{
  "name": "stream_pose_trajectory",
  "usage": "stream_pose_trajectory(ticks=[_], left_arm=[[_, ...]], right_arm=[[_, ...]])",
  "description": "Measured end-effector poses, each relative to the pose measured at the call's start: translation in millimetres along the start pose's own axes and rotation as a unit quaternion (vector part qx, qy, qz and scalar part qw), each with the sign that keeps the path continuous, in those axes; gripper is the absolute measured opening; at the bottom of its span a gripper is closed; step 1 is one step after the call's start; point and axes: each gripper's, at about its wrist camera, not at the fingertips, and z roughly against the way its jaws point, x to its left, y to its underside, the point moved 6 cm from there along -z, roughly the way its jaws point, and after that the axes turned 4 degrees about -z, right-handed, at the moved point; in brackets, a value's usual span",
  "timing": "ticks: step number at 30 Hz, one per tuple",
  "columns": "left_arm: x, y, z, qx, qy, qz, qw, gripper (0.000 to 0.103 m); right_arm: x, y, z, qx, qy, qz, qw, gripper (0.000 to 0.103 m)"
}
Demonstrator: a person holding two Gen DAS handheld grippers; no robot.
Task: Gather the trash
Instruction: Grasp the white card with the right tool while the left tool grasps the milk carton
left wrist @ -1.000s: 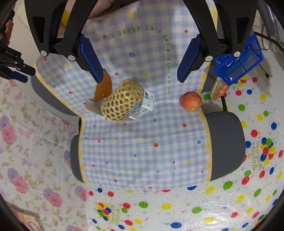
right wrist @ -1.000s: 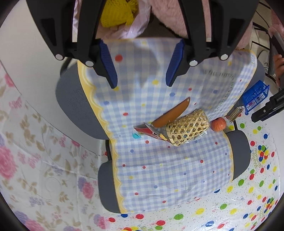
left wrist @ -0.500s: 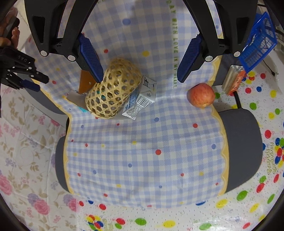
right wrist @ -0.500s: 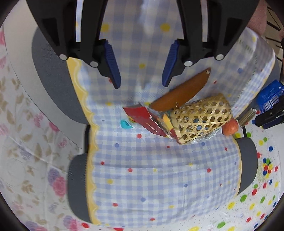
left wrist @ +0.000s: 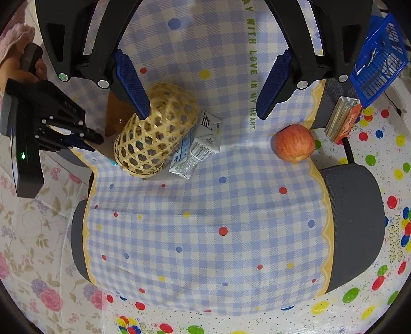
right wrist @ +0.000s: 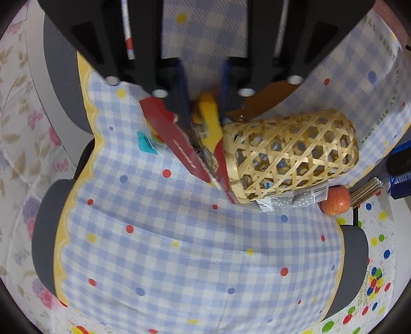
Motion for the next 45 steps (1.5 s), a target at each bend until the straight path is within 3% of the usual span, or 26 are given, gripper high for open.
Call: stream_pose_trajectory(ticks=[4, 9, 17, 22, 28, 40, 42, 45], left_arm=[[3, 3, 10, -0.006, -0.002, -0.004, 1.0, 0.085], [12, 5, 20, -0.01, -0.005, 0.004, 0.9999, 0.085], [20, 8, 25, -0.012, -0.012, 0.008, 0.9998, 0.084], [20, 6, 12, -0.01, -0.011, 0.003, 0.9999, 0.084], [29, -6, -17, -0.006, 0.002, 0.002, 1.0, 0.07], [31, -31, -104, 0.041, 0.037, 0.003, 0.9985, 0.069], [33, -30, -118, 0.053, 0.046, 0.009, 0.9975, 0.065], [35, -28, -133, 0.068, 0.062, 0.021, 0.9955, 0.051]], right_arm=[[0, -2, 32, -0.03, -0.016, -0.022, 0.999, 0.002], [-9, -2, 86, -0.071, -0.024, -0.067, 0.995, 0.002], [-50, 13, 149, -0.109, 0.059, -0.137, 0.983, 0.002], [-61, 30, 151, -0.096, 0.065, -0.149, 0.982, 0.002], [-61, 40, 141, -0.083, 0.071, -0.156, 0.982, 0.002], [-68, 32, 99, -0.064, 0.06, -0.177, 0.98, 0.002], [-70, 33, 95, -0.061, 0.06, -0.178, 0.98, 0.002], [-72, 34, 92, -0.055, 0.059, -0.18, 0.98, 0.002]])
